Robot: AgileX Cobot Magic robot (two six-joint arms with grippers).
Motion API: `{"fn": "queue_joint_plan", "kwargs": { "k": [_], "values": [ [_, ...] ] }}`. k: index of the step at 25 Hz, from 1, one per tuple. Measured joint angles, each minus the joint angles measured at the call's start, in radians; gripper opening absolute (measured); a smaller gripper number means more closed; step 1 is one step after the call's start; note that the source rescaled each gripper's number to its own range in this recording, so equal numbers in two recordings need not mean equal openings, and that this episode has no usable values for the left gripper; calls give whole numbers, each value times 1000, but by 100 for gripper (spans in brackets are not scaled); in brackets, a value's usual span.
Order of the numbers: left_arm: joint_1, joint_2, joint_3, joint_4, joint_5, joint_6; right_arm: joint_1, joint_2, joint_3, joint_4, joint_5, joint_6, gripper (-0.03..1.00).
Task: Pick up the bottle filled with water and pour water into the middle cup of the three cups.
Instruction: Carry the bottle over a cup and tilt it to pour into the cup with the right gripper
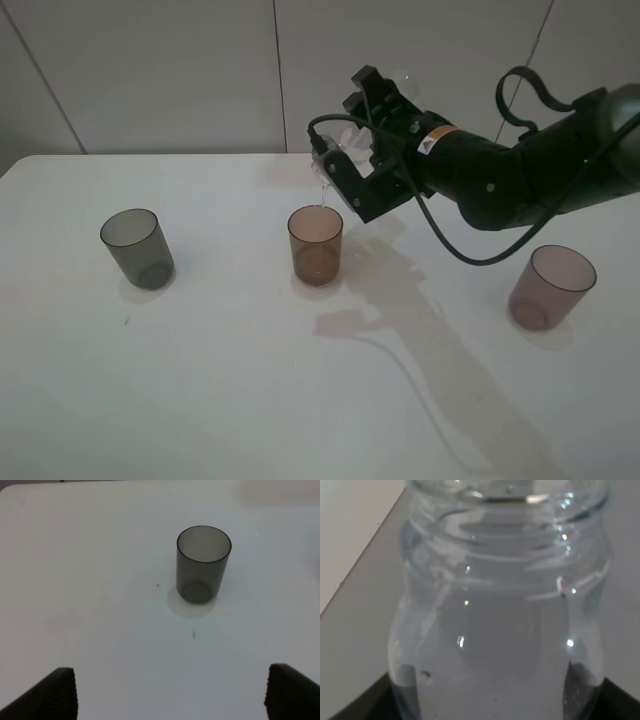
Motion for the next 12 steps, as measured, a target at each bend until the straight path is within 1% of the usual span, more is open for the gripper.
{"fn": "queue_joint_plan", "kwargs": {
  "k": [12],
  "values": [
    [0, 0, 0, 0, 0, 0, 15, 16, 0, -3, -14, -47, 3]
  ]
}}
